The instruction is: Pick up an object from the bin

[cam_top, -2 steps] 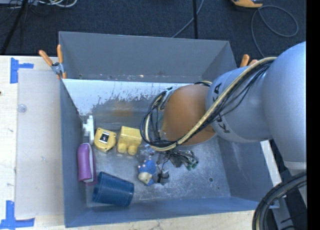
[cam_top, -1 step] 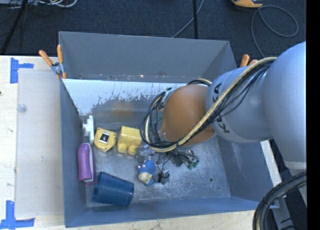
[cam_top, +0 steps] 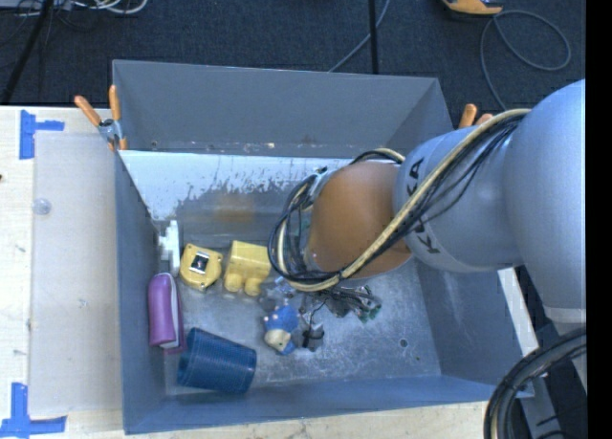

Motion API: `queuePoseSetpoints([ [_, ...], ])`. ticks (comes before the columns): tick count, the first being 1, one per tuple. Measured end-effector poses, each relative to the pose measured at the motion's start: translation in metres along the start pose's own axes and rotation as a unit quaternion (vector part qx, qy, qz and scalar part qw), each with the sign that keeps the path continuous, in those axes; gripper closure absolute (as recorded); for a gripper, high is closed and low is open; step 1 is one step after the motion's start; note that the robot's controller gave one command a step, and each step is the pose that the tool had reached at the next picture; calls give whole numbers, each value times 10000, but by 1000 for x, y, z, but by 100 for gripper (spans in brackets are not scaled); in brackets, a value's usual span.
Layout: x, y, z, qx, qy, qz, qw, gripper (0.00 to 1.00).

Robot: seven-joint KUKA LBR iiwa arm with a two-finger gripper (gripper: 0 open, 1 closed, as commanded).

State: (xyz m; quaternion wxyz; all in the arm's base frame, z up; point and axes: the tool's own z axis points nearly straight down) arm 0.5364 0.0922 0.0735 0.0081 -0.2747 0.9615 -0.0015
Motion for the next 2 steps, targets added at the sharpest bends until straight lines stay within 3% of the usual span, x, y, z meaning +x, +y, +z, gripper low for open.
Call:
queuePoseSetpoints([
  [1, 0, 0, 0, -1, 0, 5, 10000, 100],
  [2, 0, 0, 0, -1, 0, 6, 10000, 0],
])
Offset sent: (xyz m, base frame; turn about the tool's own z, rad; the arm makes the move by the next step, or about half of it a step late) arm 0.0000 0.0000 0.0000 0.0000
